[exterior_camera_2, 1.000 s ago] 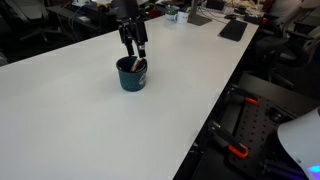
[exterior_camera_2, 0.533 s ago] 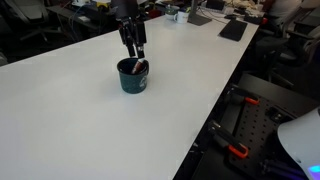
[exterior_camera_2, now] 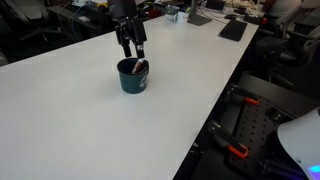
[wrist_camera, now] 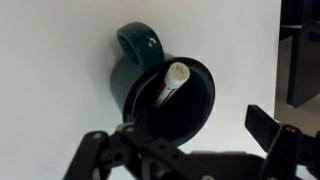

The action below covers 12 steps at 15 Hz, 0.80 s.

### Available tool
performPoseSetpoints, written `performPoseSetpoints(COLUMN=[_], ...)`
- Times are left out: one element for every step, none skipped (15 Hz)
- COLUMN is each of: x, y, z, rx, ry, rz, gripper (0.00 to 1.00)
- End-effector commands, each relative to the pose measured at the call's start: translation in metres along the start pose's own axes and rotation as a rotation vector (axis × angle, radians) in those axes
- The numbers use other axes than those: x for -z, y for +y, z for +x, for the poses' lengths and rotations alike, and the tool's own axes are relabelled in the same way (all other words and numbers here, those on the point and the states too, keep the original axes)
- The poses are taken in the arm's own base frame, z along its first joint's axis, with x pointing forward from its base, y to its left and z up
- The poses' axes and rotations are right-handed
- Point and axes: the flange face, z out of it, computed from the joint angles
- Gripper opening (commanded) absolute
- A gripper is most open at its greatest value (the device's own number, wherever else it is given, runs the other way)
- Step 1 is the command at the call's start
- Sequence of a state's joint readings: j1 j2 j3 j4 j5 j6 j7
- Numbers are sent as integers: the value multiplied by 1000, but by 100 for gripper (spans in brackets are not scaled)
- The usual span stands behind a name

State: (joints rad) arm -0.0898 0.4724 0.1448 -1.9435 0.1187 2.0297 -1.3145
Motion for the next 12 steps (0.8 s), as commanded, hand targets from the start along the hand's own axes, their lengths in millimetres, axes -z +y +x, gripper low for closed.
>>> performPoseSetpoints(x=[0, -2, -4, -5, -6, -7, -8, -9, -9, -9, -9, -10], y=[-17, -17, -17, -17, -18, -18, -18, -17, -17, -17, -16, -16], z=[0, -2, -3, -4, -4, -5, -6, -7, -9, -10, -11, -11], rx=[-20, -29, -32, -36, -40, -42, -44, -47, -51, -53, -55, -53], ry=[29, 34, 37, 40, 42, 41, 41, 38, 34, 32, 30, 29], rz=[43, 52, 57, 60, 61, 61, 62, 61, 59, 57, 55, 56], gripper=[100, 100, 100, 100, 100, 100, 100, 100, 100, 100, 96, 92])
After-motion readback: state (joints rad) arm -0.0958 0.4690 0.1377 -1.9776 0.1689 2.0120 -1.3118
